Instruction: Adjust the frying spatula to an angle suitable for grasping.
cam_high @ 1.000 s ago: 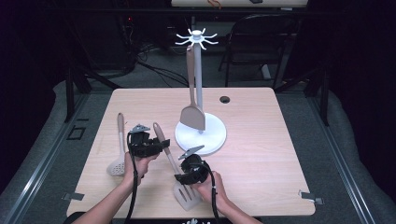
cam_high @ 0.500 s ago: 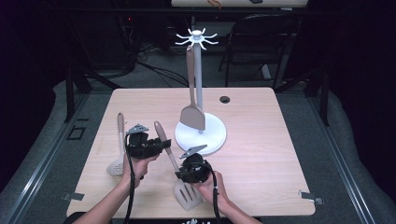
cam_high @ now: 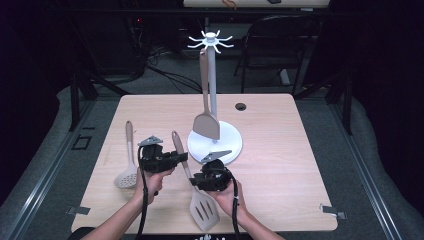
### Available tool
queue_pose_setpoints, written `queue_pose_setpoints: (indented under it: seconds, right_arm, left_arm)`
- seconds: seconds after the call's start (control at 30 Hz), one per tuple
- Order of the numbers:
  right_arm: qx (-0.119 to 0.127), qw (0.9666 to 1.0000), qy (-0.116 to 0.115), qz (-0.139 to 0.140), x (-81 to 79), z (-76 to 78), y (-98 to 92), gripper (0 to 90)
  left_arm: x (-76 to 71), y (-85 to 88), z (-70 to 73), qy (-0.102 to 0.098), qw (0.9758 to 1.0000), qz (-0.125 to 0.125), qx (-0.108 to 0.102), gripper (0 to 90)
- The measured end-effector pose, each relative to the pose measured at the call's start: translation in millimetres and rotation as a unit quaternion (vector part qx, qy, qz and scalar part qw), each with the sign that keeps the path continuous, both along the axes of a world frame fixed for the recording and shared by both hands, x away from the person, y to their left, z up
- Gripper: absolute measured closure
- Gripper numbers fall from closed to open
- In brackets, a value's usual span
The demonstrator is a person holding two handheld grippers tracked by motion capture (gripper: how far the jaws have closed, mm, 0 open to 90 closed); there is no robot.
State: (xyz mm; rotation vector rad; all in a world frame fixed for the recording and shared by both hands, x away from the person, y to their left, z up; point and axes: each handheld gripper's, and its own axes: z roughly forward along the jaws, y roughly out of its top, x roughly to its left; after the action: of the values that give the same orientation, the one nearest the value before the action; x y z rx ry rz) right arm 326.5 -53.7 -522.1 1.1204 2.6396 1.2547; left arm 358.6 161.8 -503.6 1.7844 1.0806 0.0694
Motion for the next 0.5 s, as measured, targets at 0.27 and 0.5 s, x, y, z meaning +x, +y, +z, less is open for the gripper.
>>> queue_pose_setpoints:
  seconds: [0.27, 0.5]
  right_arm:
    - [-0.030, 0.9994, 0.015, 0.001, -1.3, -12.7, 7.5, 76.6]
    - [-0.026, 0.9996, 0.013, -0.006, -0.6, -7.8, 4.3, 77.4]
  left_arm:
    - [-4.5, -0.8, 6.4, -0.019, 0.9995, -0.019, -0.018, 67.0]
    - [-9.1, -5.8, 8.2, -0.034, 0.9990, -0.026, -0.011, 67.5]
